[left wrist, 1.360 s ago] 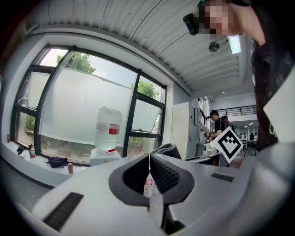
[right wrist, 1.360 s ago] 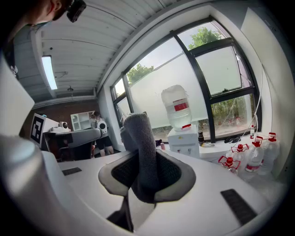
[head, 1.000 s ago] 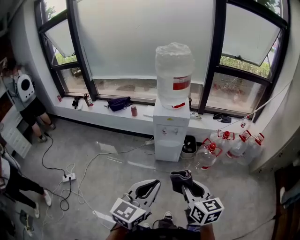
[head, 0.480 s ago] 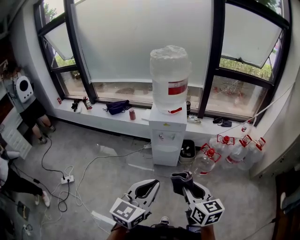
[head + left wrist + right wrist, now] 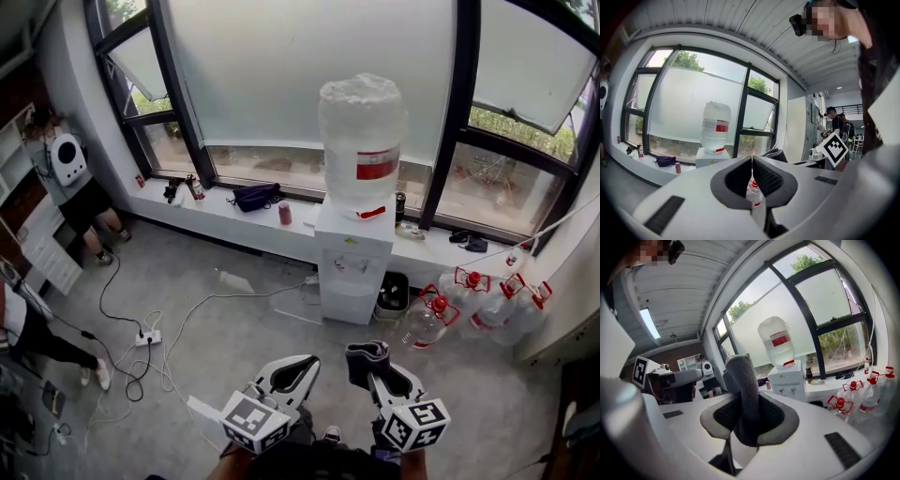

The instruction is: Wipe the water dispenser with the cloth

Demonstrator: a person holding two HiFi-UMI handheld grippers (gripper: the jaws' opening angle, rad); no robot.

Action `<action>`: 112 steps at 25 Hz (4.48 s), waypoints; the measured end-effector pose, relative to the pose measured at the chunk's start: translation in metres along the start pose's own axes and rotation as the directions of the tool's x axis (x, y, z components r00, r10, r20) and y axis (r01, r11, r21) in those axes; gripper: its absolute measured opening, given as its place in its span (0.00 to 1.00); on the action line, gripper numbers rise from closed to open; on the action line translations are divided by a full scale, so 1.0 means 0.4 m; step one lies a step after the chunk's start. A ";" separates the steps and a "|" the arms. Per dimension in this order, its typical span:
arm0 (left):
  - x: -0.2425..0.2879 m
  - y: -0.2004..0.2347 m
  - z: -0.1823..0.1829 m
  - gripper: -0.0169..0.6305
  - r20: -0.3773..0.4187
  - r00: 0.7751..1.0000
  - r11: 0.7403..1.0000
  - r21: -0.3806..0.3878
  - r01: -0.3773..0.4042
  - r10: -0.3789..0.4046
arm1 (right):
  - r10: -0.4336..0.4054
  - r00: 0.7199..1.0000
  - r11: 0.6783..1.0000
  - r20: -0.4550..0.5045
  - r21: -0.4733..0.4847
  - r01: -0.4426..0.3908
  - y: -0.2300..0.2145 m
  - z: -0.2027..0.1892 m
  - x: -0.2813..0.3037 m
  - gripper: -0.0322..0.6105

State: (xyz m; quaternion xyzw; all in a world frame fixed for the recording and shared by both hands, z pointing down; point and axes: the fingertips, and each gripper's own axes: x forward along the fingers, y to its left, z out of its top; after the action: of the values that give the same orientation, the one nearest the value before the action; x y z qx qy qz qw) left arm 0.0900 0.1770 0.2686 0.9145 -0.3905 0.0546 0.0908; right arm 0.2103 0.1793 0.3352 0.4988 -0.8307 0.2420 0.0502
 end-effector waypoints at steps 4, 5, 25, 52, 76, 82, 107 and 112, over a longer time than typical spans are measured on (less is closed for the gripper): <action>0.017 0.040 -0.021 0.06 -0.022 1.000 1.000 -0.001 -0.004 0.004 | 0.012 1.000 1.000 -0.025 0.011 -0.012 -0.008 -0.004 0.055 0.21; 0.024 0.054 -0.026 0.06 -0.029 1.000 1.000 0.000 -0.005 0.005 | 0.014 0.999 1.000 -0.029 0.013 -0.013 -0.008 -0.003 0.071 0.21; 0.270 0.523 0.050 0.06 -0.038 0.991 0.990 0.044 0.131 -0.129 | -0.138 0.990 0.990 -0.030 0.012 0.139 -0.122 0.226 0.650 0.22; 0.287 0.835 0.031 0.06 -0.085 0.995 0.998 0.037 0.050 -0.047 | -0.412 0.870 0.879 -0.271 0.132 0.457 -0.562 0.217 1.187 0.22; 0.503 0.514 0.018 0.05 -0.075 0.988 0.991 -0.019 -0.135 0.133 | -0.282 0.931 0.946 -0.231 0.093 0.310 -0.832 0.252 0.873 0.22; 0.484 0.512 -0.054 0.06 -0.094 0.978 0.982 -0.023 -0.188 0.185 | -0.085 0.950 0.995 -0.301 0.020 0.095 -0.646 0.159 0.999 0.22; 0.355 0.570 -0.106 0.06 -0.123 0.934 0.939 -0.037 -0.342 0.335 | -0.277 0.881 0.955 -0.383 -0.209 0.210 -0.658 0.049 1.176 0.22; 0.390 0.539 -0.090 0.05 -0.117 0.961 0.967 -0.015 -0.255 0.252 | -0.366 0.847 0.930 -0.386 -0.181 0.319 -0.768 0.052 1.075 0.22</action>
State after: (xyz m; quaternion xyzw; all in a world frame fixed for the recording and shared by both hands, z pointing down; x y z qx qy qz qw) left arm 0.0404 -0.0715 0.3571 0.8509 -0.4992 0.1123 0.1191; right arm 0.2616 -0.2943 0.5647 0.5729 -0.7107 0.2828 0.2945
